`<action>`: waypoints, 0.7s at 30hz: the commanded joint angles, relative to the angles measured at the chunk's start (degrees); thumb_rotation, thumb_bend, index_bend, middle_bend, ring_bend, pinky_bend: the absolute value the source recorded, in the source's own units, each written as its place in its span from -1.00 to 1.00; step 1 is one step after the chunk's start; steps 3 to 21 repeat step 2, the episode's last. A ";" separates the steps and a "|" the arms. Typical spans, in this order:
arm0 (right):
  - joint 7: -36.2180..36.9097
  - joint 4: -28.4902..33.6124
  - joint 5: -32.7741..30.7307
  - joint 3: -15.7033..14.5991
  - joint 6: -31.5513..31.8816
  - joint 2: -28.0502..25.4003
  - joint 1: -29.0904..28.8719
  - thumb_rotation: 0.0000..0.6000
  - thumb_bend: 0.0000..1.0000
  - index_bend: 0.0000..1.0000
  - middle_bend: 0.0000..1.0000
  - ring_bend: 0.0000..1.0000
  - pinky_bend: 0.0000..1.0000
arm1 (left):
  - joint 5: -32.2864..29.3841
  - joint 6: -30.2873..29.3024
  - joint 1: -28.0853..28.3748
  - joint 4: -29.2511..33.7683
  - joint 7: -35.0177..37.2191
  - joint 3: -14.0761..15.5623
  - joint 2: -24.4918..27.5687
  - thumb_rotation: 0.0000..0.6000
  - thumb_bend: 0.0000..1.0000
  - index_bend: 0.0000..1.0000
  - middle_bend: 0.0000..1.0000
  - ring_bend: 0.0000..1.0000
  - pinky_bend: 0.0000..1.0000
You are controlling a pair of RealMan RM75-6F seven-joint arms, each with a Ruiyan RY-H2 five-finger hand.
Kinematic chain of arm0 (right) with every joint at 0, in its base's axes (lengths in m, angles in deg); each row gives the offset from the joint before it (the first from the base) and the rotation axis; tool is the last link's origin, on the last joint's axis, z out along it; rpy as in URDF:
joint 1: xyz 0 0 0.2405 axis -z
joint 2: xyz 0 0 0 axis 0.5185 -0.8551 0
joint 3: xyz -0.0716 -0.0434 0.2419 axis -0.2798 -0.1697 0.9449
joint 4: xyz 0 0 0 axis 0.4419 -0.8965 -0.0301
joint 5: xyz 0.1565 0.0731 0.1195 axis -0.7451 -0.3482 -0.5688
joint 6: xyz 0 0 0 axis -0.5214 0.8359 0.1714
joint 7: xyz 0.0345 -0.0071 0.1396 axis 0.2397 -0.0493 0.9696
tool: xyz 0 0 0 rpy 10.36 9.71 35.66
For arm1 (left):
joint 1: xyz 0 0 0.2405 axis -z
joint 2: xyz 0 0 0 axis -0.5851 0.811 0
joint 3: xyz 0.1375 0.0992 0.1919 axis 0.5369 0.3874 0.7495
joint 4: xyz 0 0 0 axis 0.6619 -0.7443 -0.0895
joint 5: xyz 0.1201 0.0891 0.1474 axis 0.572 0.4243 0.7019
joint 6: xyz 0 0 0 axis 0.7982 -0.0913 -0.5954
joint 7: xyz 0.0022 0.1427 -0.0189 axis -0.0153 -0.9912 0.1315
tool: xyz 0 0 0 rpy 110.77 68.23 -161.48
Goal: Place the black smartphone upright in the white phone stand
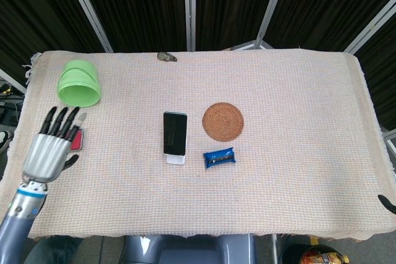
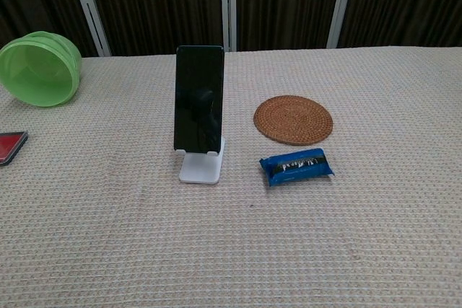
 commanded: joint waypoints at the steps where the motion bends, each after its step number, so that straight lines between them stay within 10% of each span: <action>1: -0.30 0.26 0.30 -0.05 0.12 0.03 -0.04 1.00 -1.00 -1.00 -1.00 -1.00 -1.00 | -0.37 -3.18 -4.63 2.96 4.09 3.48 2.78 1.00 -1.00 -1.00 -1.00 -1.00 -1.00; 21: -0.46 0.35 0.47 -0.10 0.15 0.05 -0.06 1.00 -1.00 -1.00 -1.00 -1.00 -1.00 | 0.06 -3.39 -5.26 3.06 4.44 3.85 2.99 1.00 -1.00 -1.00 -1.00 -1.00 -1.00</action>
